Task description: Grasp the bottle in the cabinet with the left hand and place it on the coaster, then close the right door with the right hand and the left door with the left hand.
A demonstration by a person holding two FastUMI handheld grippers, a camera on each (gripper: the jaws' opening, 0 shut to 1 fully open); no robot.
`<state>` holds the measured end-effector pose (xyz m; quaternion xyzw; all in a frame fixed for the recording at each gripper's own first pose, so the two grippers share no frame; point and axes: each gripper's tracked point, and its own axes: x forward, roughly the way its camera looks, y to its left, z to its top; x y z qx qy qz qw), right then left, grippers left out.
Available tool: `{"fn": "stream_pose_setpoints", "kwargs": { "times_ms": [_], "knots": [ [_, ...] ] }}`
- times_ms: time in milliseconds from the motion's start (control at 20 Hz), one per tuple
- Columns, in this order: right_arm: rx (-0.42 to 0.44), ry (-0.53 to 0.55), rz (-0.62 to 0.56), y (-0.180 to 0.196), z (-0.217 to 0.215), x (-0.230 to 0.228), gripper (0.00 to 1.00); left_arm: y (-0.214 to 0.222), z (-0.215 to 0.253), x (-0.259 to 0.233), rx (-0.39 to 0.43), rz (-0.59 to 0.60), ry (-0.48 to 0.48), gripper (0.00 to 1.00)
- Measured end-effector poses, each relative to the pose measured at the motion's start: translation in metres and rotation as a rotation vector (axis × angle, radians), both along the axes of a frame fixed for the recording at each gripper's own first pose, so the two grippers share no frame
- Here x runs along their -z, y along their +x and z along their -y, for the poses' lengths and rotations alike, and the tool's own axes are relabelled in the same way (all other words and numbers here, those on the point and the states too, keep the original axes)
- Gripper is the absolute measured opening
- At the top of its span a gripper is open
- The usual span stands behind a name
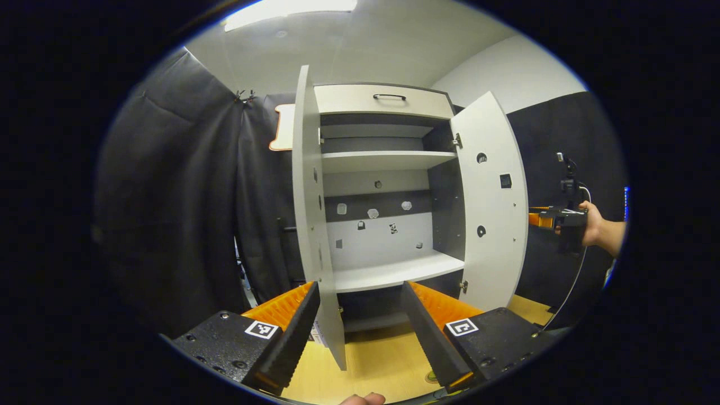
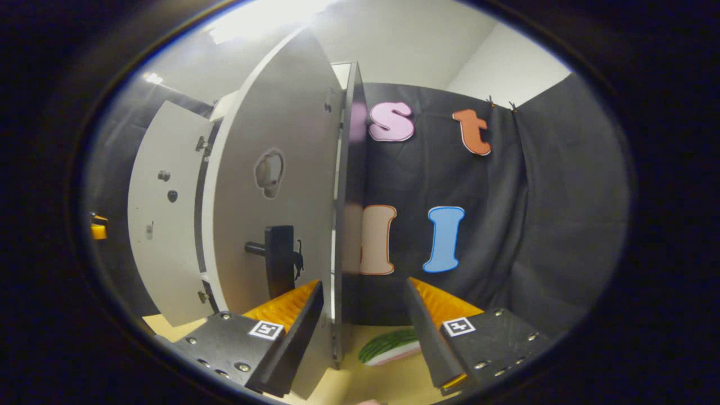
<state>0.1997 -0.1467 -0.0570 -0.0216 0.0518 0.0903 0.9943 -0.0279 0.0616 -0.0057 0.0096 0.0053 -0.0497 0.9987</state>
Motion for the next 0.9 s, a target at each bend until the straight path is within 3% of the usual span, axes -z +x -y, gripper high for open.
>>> {"fn": "stream_pose_setpoints", "kwargs": {
  "times_ms": [200,550,800,900],
  "knots": [
    [0.047,-0.013,-0.036,0.003,-0.018,0.006,0.84,0.003,-0.008,0.005,-0.015,-0.027,-0.040,0.93],
    [0.045,-0.045,-0.027,0.003,-0.049,0.004,0.88,0.008,-0.014,0.011,-0.009,-0.057,-0.052,0.93],
    [0.070,-0.023,-0.025,0.005,-0.063,0.004,0.84,0.017,-0.024,0.001,-0.001,-0.065,-0.081,0.93],
    [0.078,0.000,-0.016,0.006,-0.068,-0.001,0.88,0.019,-0.030,-0.004,-0.012,-0.056,-0.071,0.93]
  ]
}}
